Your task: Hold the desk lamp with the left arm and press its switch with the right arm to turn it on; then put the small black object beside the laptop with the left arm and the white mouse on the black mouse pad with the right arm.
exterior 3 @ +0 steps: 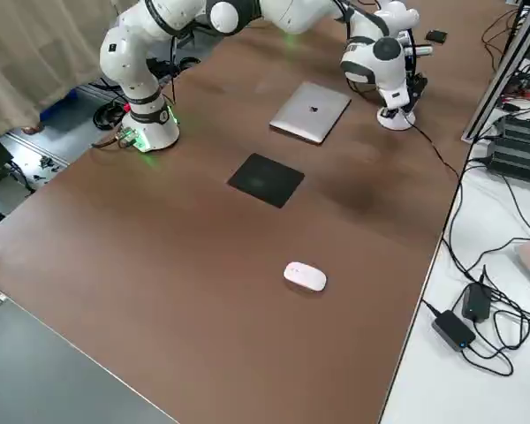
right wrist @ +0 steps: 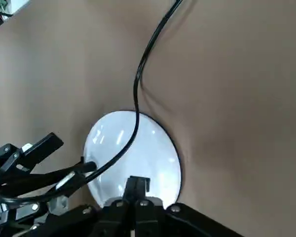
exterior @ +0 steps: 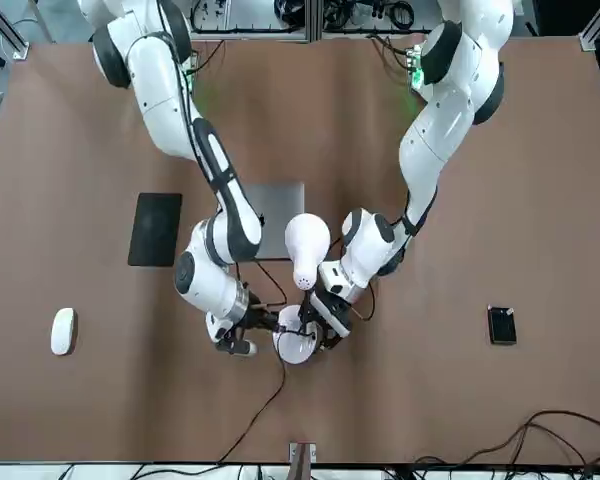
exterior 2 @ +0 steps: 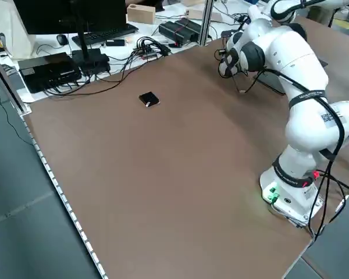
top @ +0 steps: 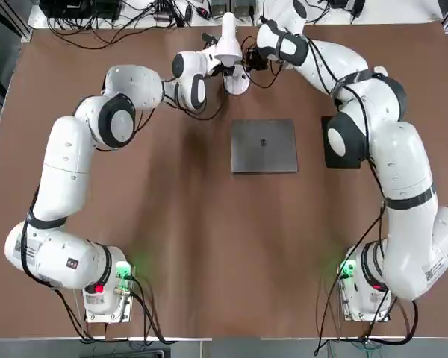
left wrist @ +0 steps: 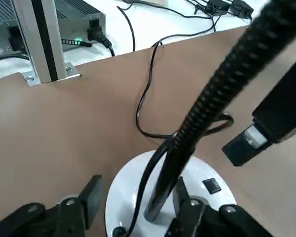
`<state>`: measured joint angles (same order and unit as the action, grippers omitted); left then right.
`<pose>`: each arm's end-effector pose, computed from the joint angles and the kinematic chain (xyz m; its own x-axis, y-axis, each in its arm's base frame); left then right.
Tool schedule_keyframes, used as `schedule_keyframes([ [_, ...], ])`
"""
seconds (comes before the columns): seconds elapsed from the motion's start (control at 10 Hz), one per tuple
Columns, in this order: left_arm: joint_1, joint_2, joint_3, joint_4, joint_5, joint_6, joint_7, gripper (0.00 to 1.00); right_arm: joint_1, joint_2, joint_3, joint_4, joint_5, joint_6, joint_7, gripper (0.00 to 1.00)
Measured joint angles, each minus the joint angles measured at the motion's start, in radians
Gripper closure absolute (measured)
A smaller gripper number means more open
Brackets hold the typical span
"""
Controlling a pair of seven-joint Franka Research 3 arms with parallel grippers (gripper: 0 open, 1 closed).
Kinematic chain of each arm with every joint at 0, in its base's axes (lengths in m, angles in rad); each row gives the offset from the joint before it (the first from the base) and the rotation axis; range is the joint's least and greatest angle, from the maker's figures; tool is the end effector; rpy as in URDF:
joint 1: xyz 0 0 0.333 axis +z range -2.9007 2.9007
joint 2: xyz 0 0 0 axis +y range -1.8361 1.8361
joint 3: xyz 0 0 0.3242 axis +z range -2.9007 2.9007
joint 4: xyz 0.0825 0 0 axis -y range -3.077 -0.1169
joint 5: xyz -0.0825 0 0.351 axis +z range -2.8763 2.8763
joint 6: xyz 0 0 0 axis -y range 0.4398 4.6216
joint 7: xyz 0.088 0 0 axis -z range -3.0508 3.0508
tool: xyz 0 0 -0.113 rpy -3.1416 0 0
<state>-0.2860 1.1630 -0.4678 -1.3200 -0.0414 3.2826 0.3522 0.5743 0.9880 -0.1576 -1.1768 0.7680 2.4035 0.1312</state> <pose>0.6444 -0.4078 0.1879 0.5690 -0.2822 0.7724 -0.6245 -0.7593 0.1827 0.6810 0.3543 0.2323 0.9850 -0.1565 0.0722 -0.1012 -0.8645 -0.4924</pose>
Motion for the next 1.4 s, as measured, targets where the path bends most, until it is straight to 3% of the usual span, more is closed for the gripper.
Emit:
schedule_keyframes([
  [0.1, -0.002, 0.000, -0.001, 0.000, 0.000, 0.000, 0.000, 0.57, -0.003, 0.000, 0.000, 0.002, -0.007, -0.010, 0.000, 0.99],
  [0.3, -0.006, 0.002, 0.000, 0.000, 0.000, 0.000, 0.000, 0.65, 0.000, 0.001, 0.002, 0.002, -0.007, -0.020, 0.007, 0.99],
  [0.8, -0.017, 0.013, 0.000, 0.001, 0.000, 0.001, 0.000, 0.69, 0.015, 0.006, 0.012, 0.002, -0.007, -0.020, 0.022, 0.99],
  [1.1, -0.017, 0.015, 0.003, 0.005, 0.001, 0.013, 0.010, 0.84, 0.015, 0.010, 0.012, 0.002, -0.007, -0.003, 0.022, 0.99],
  [1.4, -0.019, 0.015, 0.004, 0.005, 0.001, 0.013, 0.013, 0.85, 0.020, 0.019, 0.015, 0.002, -0.007, 0.020, 0.022, 0.99],
])
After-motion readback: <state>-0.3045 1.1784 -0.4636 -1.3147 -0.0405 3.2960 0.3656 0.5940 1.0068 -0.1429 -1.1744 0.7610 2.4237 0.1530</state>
